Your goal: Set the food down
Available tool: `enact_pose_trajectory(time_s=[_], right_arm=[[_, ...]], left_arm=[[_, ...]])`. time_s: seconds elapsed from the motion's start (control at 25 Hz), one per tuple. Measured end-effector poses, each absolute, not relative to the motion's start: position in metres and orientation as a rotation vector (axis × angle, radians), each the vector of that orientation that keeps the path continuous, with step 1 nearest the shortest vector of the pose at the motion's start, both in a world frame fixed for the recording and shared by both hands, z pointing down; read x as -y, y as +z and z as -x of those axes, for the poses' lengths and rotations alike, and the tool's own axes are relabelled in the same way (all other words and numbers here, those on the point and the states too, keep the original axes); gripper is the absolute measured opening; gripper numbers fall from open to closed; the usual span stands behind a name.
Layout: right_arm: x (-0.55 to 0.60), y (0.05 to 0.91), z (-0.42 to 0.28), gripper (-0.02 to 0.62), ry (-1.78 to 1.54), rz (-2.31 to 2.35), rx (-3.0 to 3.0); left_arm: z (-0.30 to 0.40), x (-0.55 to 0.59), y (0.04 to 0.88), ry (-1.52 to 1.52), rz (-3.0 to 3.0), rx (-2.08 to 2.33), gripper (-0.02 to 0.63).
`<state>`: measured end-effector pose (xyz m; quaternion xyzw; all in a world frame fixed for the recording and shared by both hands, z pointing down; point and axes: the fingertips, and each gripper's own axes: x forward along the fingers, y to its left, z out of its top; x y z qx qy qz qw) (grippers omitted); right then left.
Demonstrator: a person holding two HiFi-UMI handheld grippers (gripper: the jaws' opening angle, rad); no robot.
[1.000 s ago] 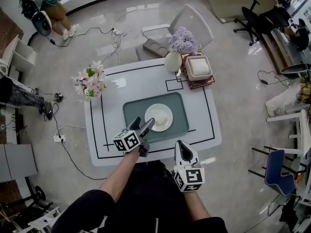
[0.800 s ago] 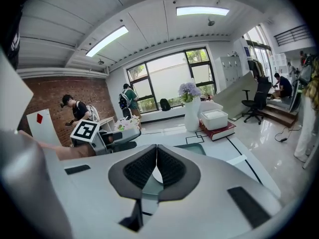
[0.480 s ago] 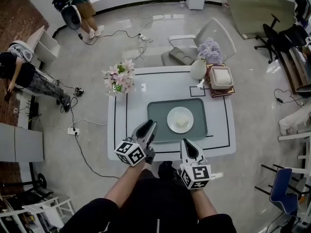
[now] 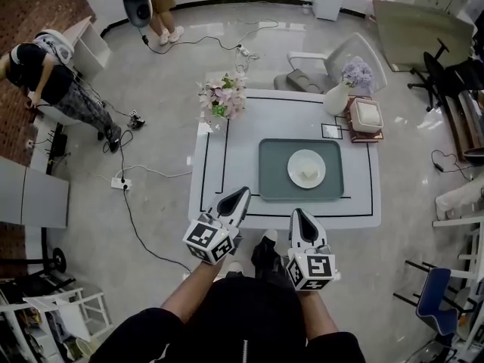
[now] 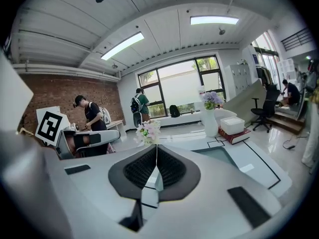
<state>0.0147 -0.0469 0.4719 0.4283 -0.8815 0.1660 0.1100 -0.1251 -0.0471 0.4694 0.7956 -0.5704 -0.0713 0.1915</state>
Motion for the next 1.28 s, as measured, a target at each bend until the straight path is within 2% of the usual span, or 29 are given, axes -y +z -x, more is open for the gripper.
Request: enact_pose_trajectory(time_s=[0.24, 0.68, 1.28], right_arm=[[-0.009, 0.459, -0.004, 0.009, 0.416, -1.294, 2.603], [-0.1, 0.458, -0.013, 0.009, 0.336, -1.326, 2.578], [-0.154, 0.447, -0.011, 0.009, 0.296, -1.322, 2.594]], left_arm=[[0.135, -0.012, 0.467, -0.123, -2.275, 1.63, 0.005], [0.113, -0.096, 0.472, -0.031, -2.351, 1.605, 0.005], [0.1, -0.148, 0.461, -0.04, -2.41, 1.587, 0.005]])
